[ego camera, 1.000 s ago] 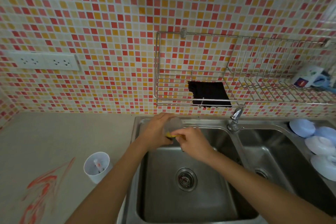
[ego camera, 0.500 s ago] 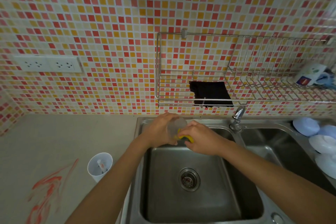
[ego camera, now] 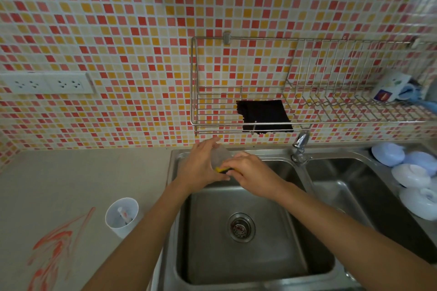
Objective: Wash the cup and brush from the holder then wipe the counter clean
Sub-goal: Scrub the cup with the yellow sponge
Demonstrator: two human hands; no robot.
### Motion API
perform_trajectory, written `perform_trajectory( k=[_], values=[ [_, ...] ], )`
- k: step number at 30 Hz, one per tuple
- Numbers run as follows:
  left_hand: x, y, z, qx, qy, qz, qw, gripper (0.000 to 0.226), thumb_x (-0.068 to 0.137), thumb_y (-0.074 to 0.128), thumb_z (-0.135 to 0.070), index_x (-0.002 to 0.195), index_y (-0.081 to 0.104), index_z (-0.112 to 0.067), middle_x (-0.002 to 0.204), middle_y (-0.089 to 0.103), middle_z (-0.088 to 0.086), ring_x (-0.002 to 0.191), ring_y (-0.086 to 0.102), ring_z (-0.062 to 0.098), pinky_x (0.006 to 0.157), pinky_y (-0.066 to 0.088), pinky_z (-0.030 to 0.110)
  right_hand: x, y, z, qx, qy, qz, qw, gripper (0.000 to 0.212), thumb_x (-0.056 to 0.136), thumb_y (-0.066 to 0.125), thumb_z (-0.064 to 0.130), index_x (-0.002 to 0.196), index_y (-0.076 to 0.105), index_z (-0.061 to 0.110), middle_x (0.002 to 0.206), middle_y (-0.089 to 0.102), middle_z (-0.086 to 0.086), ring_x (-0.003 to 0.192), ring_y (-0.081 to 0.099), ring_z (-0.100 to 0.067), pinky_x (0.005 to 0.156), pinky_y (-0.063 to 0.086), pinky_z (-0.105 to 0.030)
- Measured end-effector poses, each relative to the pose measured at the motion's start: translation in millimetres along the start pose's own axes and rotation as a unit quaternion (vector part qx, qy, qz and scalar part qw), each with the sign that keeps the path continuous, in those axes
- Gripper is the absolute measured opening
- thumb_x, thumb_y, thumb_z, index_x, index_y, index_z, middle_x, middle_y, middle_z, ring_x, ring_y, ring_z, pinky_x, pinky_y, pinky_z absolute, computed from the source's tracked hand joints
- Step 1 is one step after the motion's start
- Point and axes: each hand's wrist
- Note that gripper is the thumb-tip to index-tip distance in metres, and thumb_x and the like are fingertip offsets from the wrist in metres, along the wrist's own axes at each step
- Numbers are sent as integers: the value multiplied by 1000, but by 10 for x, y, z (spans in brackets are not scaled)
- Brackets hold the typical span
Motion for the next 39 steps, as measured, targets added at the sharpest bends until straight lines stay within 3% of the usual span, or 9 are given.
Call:
perform_trajectory(
  k=[3,10,16,18,20,23,29,35,39],
  values=[
    [14,-13,19,21,8,5,1000,111,55,86,-50,146,27,-25,132,53,-9,120,44,13,102,39,37,-7,3,-10,1,0,1,1000,26,95,57,14,119,67,17,108,69,2,104,50,-15,92,42,-28],
    [-22,-88,12,18,17,12,1000,101,58,90,-28,143,37,-12,137,45,4,125,41,18,107,38,34,-44,-74,-126,-12,-14,7,1000,31,95,58,12,123,66,19,120,68,3,112,52,-16,98,42,-24],
    [-29,-78,-39,30,44,3,999,87,58,89,-21,133,45,-16,127,43,1,113,45,12,93,43,21,-84,48,-54,-48,-34,-22,998,27,97,54,20,121,67,18,122,67,4,120,52,-10,103,29,-13],
    [-40,-64,-63,23,51,9,998,85,59,88,-19,132,46,-16,127,43,0,112,46,13,92,44,21,-75,43,-65,-87,-62,-12,994,24,93,61,14,114,71,16,118,69,1,118,56,-13,107,35,-21],
    [-40,-54,-92,18,56,8,998,82,60,87,-17,131,47,-16,127,44,0,112,47,13,88,44,19,-54,-1,-128,-149,-81,-11,985,27,79,74,4,103,75,15,112,72,-1,113,63,-18,99,49,-38],
    [2,-60,-124,25,70,0,997,80,59,87,-16,129,48,-17,125,45,-2,110,46,11,85,40,17,-23,-23,-150,-191,-69,-21,979,40,58,83,-4,93,77,16,100,75,1,103,68,-21,89,54,-39],
    [-24,-36,-128,10,107,14,994,73,61,84,-15,126,50,-16,123,47,-2,111,47,13,94,44,26,-75,70,-45,-196,-105,12,975,39,64,76,-4,98,74,14,100,74,1,99,65,-22,87,51,-36],
    [-2,-58,-225,9,113,-6,994,78,57,87,-17,126,50,-14,120,51,-3,108,46,7,91,38,13,14,-121,-174,-339,-162,-64,924,29,82,51,7,99,74,13,108,71,0,109,62,-19,87,49,-32],
    [-35,-125,-228,-13,124,-13,992,73,56,87,-14,121,54,-14,116,52,-3,105,47,8,87,37,9,-124,18,-87,-234,-94,-91,964,38,68,75,-2,103,75,13,107,73,0,102,64,-20,89,49,-31]
  ],
)
Point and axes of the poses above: each hand's wrist, its own x-axis towards the middle knuckle, its own y-axis out of the palm, z = x × y
